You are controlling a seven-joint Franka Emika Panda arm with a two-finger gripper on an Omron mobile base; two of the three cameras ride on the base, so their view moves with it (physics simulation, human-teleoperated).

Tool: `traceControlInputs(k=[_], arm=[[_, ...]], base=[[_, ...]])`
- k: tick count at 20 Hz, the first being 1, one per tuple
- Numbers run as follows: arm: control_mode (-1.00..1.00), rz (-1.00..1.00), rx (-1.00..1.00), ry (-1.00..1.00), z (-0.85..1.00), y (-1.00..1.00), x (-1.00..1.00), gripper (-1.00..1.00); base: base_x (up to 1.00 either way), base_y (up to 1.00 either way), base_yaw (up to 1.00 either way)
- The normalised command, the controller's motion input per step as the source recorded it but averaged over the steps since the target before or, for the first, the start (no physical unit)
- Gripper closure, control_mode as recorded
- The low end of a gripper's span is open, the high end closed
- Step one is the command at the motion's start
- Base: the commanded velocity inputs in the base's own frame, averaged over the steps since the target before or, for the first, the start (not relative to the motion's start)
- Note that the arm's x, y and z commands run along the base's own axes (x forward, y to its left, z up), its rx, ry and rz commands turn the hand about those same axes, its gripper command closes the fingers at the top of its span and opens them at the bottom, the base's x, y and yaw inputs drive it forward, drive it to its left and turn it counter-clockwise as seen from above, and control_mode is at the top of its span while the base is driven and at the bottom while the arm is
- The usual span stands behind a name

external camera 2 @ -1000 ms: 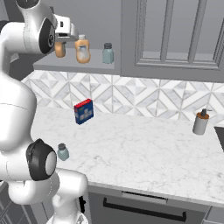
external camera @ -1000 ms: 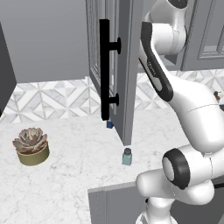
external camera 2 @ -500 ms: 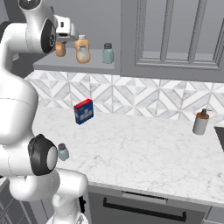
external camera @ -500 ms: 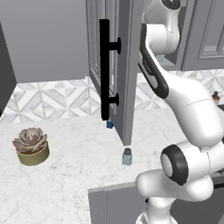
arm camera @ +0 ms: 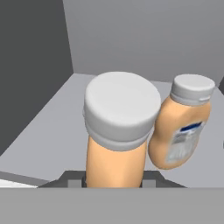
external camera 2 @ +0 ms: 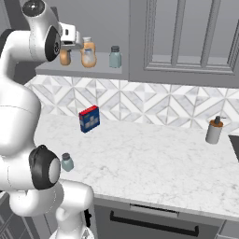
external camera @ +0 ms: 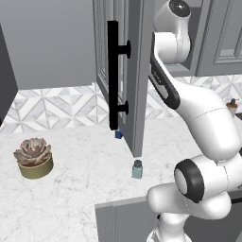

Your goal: Put the shaker and condiment bottle from the counter next to their counterparts in the cabinet.

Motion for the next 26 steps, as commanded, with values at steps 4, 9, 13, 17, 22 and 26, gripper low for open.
traceControlInputs(k=[4, 9, 13, 17, 22, 26], arm=[[-1.0, 0.0, 0.0, 0.0, -0.1, 0.0, 0.13, 1.0], [-1.0, 0.0, 0.0, 0.0, -0.02, 0.0, 0.18, 1.0], [-1.0, 0.0, 0.0, 0.0, 0.0, 0.0, 0.14, 1.0], [-1.0, 0.0, 0.0, 0.0, 0.0, 0.08, 0.16, -1.0], [-1.0, 0.0, 0.0, 0.0, 0.0, 0.0, 0.06, -1.0], [-1.0, 0.0, 0.0, 0.0, 0.0, 0.0, 0.04, -1.0]], base=[[0.0, 0.0, 0.0], [0.0, 0.0, 0.0], [0.0, 0.0, 0.0], [0.0, 0.0, 0.0], [0.0, 0.0, 0.0], [0.0, 0.0, 0.0]])
